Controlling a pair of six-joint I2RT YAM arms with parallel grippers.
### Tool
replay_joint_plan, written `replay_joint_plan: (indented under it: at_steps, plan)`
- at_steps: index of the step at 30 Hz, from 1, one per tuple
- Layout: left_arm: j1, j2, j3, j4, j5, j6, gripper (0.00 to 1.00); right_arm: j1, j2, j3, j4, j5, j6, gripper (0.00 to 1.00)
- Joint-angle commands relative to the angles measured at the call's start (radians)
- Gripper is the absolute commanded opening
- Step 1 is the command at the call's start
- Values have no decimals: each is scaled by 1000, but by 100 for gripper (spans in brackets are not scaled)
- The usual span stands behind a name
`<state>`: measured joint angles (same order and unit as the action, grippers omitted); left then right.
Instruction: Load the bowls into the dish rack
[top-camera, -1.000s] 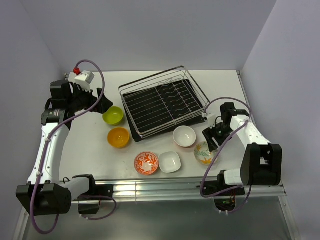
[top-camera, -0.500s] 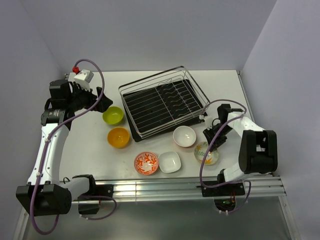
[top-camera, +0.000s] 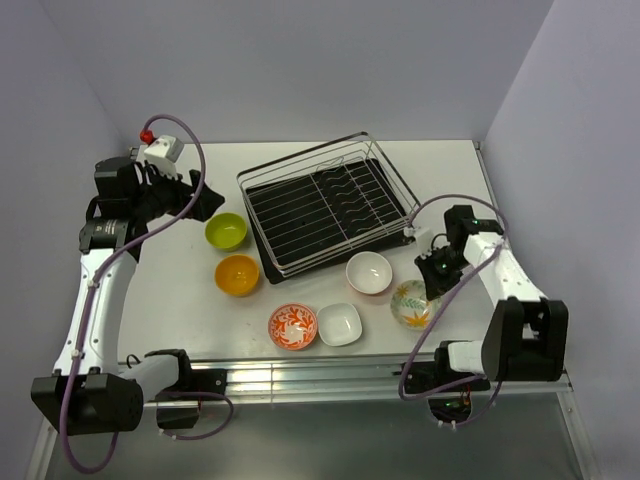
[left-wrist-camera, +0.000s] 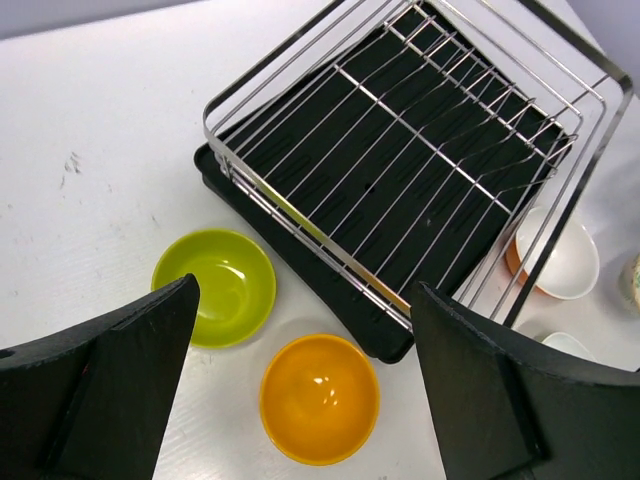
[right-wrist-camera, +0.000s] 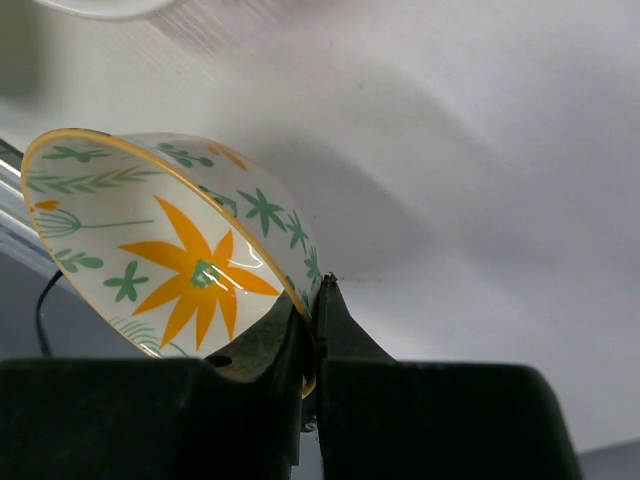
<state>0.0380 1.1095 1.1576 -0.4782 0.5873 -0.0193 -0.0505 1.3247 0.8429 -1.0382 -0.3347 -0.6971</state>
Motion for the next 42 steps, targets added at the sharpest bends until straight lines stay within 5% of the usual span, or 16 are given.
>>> replay_joint_plan:
  at_steps: [1,8,15,29,37,42]
  plan:
    - [-3,-34,85,30,49,5,93,-14,-119,166,-126,-62,17,0]
    - [-36,24,218,29,144,-86,95,14,-173,567,-88,-216,335,0]
    - [-326,79,260,112,6,-160,94,205,-132,726,144,-41,680,0]
    - [-567,286,352,171,-49,-254,92,477,60,834,282,360,844,0]
    - [-622,385,396,185,-187,-298,88,528,80,860,291,355,892,0]
    - [-632,434,395,197,-190,-343,76,574,79,851,299,353,890,0]
